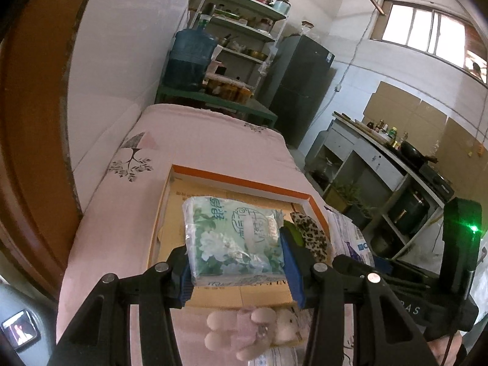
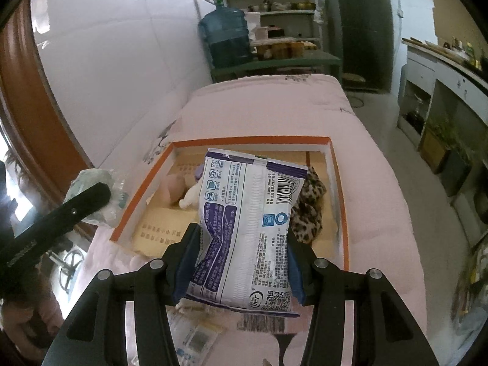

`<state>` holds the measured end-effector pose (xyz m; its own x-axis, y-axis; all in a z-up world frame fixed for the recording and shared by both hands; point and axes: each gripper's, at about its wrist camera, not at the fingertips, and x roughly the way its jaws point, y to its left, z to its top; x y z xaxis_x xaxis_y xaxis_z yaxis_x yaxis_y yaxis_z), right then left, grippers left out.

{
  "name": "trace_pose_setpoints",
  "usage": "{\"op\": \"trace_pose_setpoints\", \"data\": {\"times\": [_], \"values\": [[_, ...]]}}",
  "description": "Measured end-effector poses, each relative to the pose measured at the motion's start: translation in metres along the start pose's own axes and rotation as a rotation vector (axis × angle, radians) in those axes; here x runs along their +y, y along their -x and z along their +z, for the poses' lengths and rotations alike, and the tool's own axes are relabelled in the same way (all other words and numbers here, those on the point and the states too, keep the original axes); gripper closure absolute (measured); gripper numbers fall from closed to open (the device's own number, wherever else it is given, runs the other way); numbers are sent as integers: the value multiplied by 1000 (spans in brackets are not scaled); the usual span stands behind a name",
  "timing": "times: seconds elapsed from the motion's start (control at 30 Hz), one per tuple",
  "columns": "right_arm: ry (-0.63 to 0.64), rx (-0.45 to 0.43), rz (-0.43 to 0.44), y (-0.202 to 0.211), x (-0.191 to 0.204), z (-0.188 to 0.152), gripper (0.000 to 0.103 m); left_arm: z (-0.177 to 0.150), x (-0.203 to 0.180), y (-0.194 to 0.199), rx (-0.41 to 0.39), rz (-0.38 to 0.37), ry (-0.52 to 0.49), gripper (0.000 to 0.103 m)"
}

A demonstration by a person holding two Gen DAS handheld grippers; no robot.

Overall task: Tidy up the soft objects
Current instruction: 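Carry the tissue pack and snack bag with both tools into the box lid, then open both tools to release the tissue pack and snack bag in the lid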

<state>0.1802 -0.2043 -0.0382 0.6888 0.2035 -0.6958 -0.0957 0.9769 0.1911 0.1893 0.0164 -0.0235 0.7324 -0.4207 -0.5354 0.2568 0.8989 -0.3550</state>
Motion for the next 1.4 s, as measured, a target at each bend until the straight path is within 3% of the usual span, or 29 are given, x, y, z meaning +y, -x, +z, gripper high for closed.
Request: {"op": "trace_pose_setpoints", "data": {"times": [0.43, 1.4], "values": [[29, 28, 4, -39, -1, 15, 50, 4, 14, -37, 35, 22, 32, 54], [51, 107, -33, -86, -7, 6, 50, -21, 38, -84, 148, 71, 66, 54]]}}
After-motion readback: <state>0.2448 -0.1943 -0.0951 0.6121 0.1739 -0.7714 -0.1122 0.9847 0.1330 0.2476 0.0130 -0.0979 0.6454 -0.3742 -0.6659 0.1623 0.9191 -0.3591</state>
